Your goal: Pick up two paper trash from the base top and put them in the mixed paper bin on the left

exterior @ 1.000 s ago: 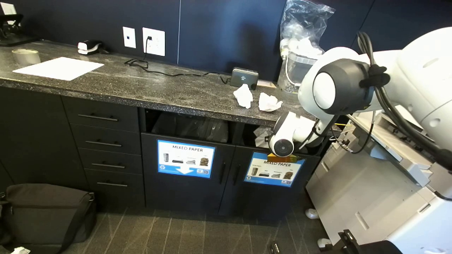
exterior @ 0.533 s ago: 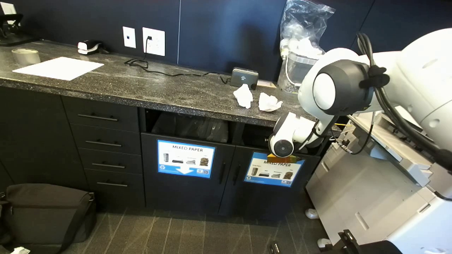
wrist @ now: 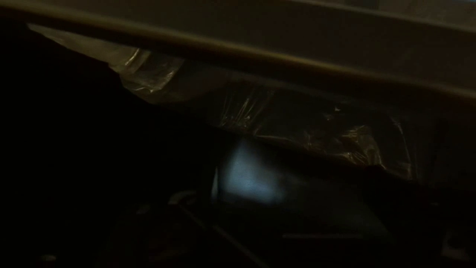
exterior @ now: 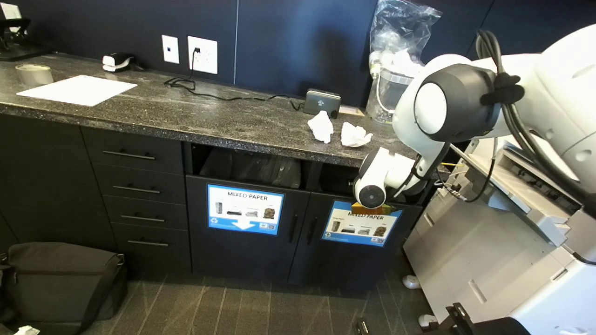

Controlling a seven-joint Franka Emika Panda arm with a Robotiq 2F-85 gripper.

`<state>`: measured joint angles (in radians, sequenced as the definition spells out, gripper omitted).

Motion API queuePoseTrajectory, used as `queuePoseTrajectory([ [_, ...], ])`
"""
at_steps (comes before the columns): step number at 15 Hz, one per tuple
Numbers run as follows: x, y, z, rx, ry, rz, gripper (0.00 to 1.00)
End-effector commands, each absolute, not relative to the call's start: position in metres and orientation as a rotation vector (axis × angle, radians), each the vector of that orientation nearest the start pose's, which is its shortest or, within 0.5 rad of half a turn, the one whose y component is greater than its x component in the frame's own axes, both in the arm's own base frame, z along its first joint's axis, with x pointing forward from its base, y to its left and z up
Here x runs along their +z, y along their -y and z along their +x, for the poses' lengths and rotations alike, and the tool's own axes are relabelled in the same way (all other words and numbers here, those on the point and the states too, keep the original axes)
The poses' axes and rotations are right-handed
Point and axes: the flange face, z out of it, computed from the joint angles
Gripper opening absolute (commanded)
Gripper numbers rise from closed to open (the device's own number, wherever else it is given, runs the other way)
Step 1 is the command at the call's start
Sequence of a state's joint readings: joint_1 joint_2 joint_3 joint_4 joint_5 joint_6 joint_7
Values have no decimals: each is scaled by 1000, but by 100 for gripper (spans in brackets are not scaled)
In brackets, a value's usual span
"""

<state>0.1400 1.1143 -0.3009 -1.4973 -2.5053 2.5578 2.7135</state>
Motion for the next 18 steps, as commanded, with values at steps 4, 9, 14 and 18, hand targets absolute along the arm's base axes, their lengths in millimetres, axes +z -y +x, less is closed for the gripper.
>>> queuePoseTrajectory([
  [4,24,36,604,-1825,-263,-3037,100],
  [9,35,19,547,-1811,-257,-3065,100],
  [14,66,19,492,-1676,-261,-3138,100],
  [18,128,21,467,-1513,-281,-3160,100],
])
